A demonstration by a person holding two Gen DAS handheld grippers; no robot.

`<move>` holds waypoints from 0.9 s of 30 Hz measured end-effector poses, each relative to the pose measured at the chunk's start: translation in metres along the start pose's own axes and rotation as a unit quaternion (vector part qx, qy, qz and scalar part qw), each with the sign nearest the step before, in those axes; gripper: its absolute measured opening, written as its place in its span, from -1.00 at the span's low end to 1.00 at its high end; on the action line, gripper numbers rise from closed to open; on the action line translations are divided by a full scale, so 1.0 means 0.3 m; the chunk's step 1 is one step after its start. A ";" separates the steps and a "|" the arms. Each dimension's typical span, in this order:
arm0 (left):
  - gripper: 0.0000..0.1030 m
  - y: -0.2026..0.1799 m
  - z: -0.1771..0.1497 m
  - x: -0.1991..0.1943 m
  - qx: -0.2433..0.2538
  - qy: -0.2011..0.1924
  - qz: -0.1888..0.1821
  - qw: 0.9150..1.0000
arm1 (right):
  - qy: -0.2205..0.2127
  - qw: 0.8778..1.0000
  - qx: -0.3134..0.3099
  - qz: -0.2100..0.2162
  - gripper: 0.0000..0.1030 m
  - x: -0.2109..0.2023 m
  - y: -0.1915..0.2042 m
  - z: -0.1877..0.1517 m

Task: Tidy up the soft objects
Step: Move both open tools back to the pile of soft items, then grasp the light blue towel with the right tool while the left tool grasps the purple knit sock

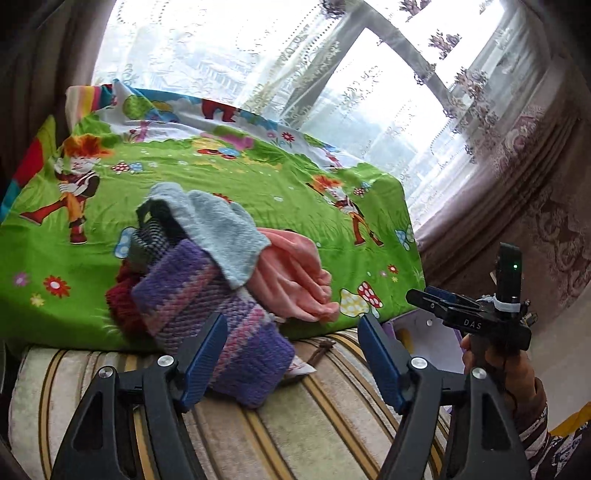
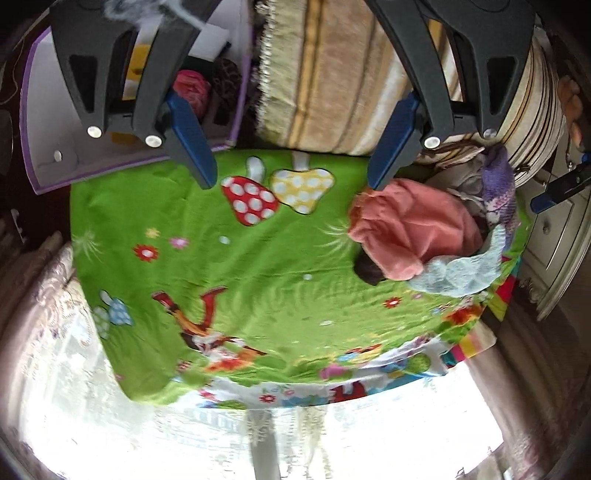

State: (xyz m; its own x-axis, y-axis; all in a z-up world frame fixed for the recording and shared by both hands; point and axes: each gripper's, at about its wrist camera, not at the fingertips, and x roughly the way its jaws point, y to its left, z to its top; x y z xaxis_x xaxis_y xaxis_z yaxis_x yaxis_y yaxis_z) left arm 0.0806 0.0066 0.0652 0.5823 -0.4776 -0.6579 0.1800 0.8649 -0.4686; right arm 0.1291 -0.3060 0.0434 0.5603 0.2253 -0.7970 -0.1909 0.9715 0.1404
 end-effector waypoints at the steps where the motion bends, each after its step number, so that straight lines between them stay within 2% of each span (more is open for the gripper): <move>1: 0.43 0.022 0.001 -0.006 -0.007 -0.003 0.003 1.000 | 0.000 1.000 -0.021 0.006 0.66 0.012 0.056 0.016; 6: 0.39 0.110 -0.004 -0.032 -0.033 -0.014 0.007 0.999 | -0.002 0.989 -0.143 0.028 0.66 0.067 0.317 0.059; 11: 0.32 0.175 -0.001 -0.045 -0.058 -0.023 0.003 0.998 | -0.002 0.967 -0.255 0.021 0.66 0.137 0.496 0.076; 17: 0.31 0.233 0.002 -0.052 -0.076 -0.028 0.000 0.997 | -0.018 0.931 -0.364 0.007 0.66 0.215 0.603 0.097; 24: 0.31 0.270 -0.001 -0.045 -0.089 -0.028 -0.003 0.996 | -0.034 0.892 -0.451 0.002 0.65 0.278 0.690 0.118; 26: 0.31 0.277 -0.001 -0.041 -0.091 -0.027 -0.004 0.995 | -0.041 0.882 -0.470 0.009 0.60 0.292 0.714 0.123; 27: 0.31 0.279 0.000 -0.041 -0.092 -0.027 -0.003 0.995 | -0.040 0.879 -0.474 0.018 0.49 0.300 0.723 0.128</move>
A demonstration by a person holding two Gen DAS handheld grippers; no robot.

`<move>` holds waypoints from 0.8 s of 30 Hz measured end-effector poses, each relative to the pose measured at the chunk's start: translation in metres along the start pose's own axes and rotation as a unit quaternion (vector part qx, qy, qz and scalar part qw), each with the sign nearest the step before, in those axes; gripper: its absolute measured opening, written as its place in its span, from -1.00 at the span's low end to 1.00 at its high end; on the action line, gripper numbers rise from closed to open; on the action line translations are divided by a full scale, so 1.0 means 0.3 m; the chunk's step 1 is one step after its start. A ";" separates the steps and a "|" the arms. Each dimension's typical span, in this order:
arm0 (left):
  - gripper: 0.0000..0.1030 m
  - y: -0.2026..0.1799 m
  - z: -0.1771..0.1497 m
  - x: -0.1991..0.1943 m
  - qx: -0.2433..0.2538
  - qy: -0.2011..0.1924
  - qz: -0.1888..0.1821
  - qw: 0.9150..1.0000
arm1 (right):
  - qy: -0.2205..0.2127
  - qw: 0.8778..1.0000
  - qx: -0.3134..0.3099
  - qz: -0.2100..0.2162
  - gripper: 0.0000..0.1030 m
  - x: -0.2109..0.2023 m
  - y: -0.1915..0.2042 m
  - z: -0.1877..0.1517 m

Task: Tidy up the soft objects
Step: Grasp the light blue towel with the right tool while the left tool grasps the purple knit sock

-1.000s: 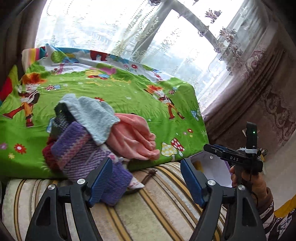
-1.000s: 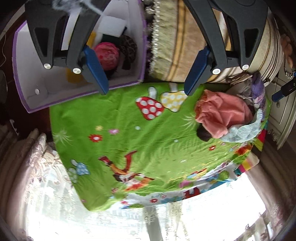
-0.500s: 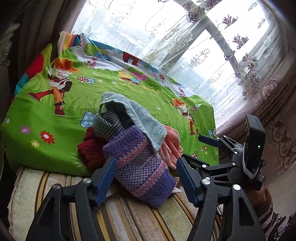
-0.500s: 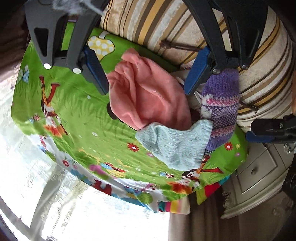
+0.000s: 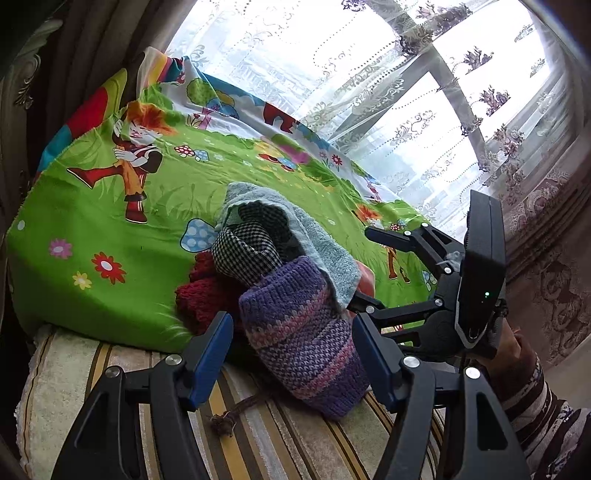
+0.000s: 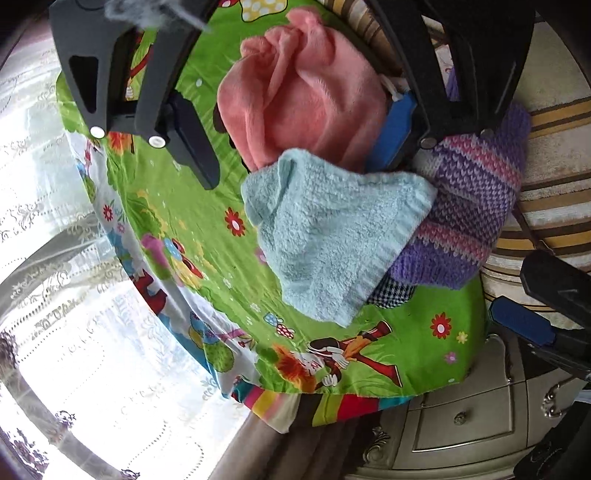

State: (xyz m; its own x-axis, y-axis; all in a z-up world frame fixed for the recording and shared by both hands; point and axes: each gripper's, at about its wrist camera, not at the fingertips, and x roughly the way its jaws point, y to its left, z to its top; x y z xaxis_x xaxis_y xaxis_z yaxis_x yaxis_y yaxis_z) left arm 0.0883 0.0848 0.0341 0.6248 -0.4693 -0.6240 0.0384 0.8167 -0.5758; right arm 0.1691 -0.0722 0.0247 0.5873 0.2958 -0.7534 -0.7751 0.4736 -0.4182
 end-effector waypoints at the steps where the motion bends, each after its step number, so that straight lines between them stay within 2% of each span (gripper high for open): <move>1: 0.31 0.002 0.001 -0.001 0.000 -0.001 0.001 1.000 | -0.002 1.000 0.002 0.014 0.26 0.008 -0.003 0.009; 2: 0.31 0.002 0.002 -0.002 -0.001 -0.002 0.002 1.000 | -0.006 0.999 0.013 0.033 0.11 0.014 -0.013 0.018; 3: 0.31 0.003 0.004 -0.004 0.000 -0.003 0.003 1.000 | -0.009 0.998 0.030 0.055 -0.22 0.018 -0.026 0.024; 4: 0.31 0.004 0.005 -0.005 0.000 -0.004 0.004 1.000 | -0.012 0.995 0.052 0.080 -0.42 0.025 -0.046 0.029; 5: 0.31 0.004 0.006 -0.004 -0.001 -0.004 0.005 1.000 | -0.014 0.992 0.070 0.104 -0.48 0.032 -0.060 0.033; 7: 0.30 0.004 0.007 -0.003 -0.002 -0.004 0.006 1.000 | -0.020 0.987 0.092 0.128 -0.73 0.037 -0.081 0.035; 9: 0.28 0.000 0.007 -0.001 -0.001 -0.003 0.008 1.000 | -0.025 0.980 0.123 0.154 -0.81 0.035 -0.106 0.035; 15: 0.28 -0.011 0.003 0.007 0.001 0.001 0.010 1.000 | -0.052 0.939 0.246 0.234 -0.88 0.006 -0.221 0.013; 20: 0.28 -0.014 0.001 0.024 0.000 0.009 0.021 1.000 | -0.075 0.916 0.307 0.248 -0.89 -0.047 -0.312 -0.007; 24: 0.28 0.020 0.007 0.059 -0.022 0.028 0.034 0.999 | -0.089 0.911 0.330 0.232 -0.89 -0.114 -0.378 -0.026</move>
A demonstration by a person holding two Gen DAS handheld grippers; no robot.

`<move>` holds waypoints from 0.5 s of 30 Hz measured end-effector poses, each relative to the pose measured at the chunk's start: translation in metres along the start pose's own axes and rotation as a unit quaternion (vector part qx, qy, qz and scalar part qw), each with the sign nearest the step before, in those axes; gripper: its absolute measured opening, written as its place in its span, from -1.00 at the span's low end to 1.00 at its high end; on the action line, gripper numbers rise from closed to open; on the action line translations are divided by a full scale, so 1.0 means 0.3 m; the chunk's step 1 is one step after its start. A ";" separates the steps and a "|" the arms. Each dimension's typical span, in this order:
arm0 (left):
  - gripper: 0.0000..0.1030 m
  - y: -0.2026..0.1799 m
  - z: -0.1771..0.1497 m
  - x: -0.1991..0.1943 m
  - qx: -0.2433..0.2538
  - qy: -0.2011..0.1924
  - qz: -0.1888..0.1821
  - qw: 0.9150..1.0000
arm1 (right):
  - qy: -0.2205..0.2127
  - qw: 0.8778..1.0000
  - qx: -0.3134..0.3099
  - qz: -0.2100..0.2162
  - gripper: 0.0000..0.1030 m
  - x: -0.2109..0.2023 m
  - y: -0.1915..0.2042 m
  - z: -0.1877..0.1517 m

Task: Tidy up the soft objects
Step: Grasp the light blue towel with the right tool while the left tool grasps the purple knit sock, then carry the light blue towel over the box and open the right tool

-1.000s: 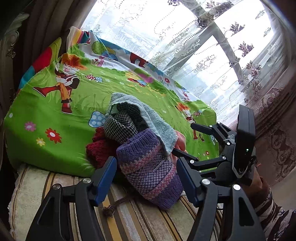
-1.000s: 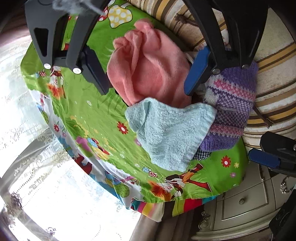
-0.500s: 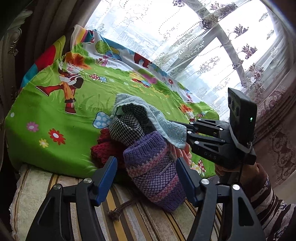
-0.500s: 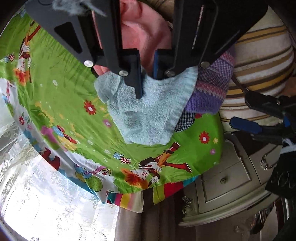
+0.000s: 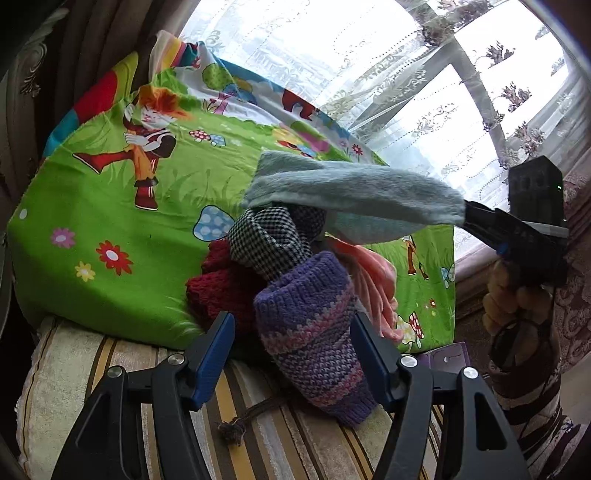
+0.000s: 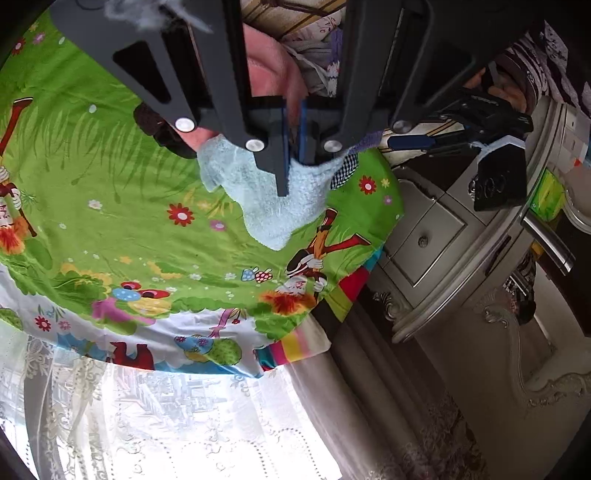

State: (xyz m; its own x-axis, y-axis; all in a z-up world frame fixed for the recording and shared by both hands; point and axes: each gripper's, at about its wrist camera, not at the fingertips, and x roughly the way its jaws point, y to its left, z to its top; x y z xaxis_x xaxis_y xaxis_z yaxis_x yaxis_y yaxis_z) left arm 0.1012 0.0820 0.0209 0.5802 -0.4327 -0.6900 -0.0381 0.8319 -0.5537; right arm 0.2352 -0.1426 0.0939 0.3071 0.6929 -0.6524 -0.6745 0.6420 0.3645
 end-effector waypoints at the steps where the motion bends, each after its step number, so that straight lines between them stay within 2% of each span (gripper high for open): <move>1: 0.28 0.005 0.004 0.010 -0.004 0.005 0.002 1.000 | -0.005 1.000 0.005 -0.001 -0.89 -0.023 -0.007 0.003; 3: 0.27 0.010 0.011 0.031 -0.007 0.012 0.003 1.000 | -0.013 1.000 0.021 -0.002 -0.89 -0.065 -0.027 0.008; 5: 0.09 0.010 0.016 0.057 -0.007 0.021 0.001 1.000 | -0.023 0.999 0.035 -0.002 -0.89 -0.113 -0.046 0.009; 6: -0.11 0.009 0.018 0.071 -0.005 0.026 -0.003 1.000 | -0.027 0.999 0.041 -0.003 -0.89 -0.138 -0.053 0.009; 10: -0.39 0.004 0.017 0.090 0.003 0.026 0.001 1.000 | -0.045 0.997 0.060 -0.011 -0.89 -0.247 -0.085 -0.004; 15: -0.50 -0.004 0.009 0.070 0.009 0.010 -0.002 1.000 | -0.071 0.992 0.099 -0.017 -0.89 -0.409 -0.146 -0.061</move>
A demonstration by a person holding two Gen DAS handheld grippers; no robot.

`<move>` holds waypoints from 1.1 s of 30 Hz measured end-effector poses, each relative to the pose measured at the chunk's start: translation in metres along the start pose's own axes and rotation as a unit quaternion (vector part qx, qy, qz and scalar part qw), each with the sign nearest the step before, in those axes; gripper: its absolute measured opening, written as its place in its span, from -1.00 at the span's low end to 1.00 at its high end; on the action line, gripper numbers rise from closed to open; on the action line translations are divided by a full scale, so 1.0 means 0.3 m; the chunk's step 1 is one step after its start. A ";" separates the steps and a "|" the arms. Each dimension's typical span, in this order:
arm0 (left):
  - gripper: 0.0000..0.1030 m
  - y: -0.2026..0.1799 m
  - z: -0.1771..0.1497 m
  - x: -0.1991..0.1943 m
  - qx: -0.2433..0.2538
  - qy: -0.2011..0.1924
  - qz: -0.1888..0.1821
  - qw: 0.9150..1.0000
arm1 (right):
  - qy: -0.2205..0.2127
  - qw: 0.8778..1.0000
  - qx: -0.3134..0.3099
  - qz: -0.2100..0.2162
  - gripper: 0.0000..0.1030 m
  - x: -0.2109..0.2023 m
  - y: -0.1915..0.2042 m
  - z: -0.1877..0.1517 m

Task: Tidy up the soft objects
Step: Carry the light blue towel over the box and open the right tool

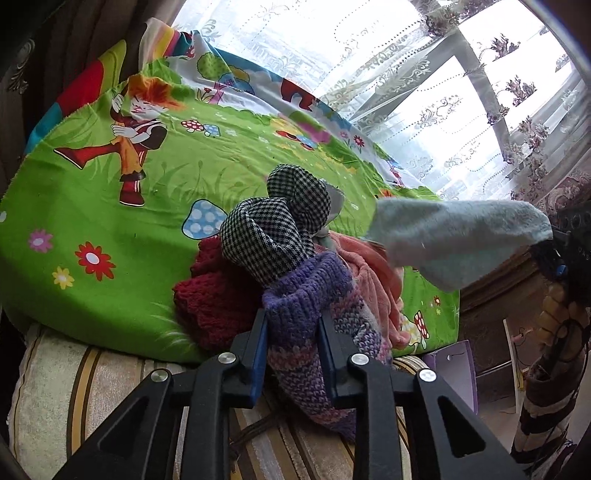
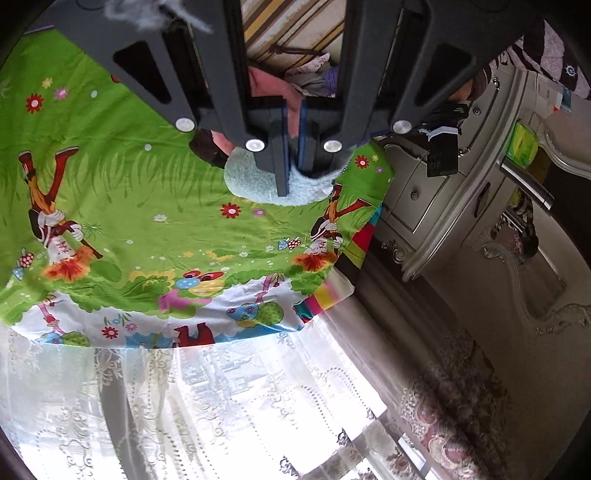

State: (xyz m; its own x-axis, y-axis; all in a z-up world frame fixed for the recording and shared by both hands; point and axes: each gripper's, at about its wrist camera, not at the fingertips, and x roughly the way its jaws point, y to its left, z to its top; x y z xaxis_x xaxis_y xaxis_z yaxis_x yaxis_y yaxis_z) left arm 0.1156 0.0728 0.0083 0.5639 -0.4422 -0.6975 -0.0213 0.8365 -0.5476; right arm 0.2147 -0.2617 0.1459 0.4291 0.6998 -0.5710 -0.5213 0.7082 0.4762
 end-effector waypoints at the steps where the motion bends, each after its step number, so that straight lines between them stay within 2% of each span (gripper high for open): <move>1: -0.50 -0.001 -0.003 -0.002 0.001 -0.001 0.000 1.000 | -0.004 1.000 0.008 -0.005 -0.89 -0.034 -0.017 -0.009; 7: -0.50 0.011 -0.009 -0.004 -0.006 -0.004 -0.006 1.000 | -0.027 0.996 0.042 -0.080 -0.89 -0.277 -0.128 -0.085; 12: -0.50 0.003 -0.012 -0.006 0.002 -0.006 -0.006 1.000 | -0.045 0.985 0.054 -0.160 -0.89 -0.469 -0.180 -0.184; 19: -0.50 0.004 -0.014 -0.005 0.002 -0.006 -0.004 1.000 | -0.025 0.967 0.080 -0.241 -0.89 -0.578 -0.239 -0.379; 25: -0.50 0.003 -0.018 -0.006 0.002 -0.006 -0.004 1.000 | 0.016 0.963 0.115 -0.244 -0.89 -0.603 -0.266 -0.546; 33: -0.50 0.004 -0.021 -0.006 0.003 -0.007 -0.003 1.000 | 0.088 0.963 0.101 -0.232 -0.89 -0.619 -0.184 -0.702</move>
State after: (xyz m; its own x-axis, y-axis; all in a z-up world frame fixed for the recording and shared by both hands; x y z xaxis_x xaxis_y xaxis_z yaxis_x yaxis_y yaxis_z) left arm 0.1094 0.0725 0.0059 0.5758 -0.4422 -0.6877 -0.0128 0.8362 -0.5483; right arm 0.0085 -0.4504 0.0849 0.4398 0.2898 -0.8501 -0.1416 0.9571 0.2530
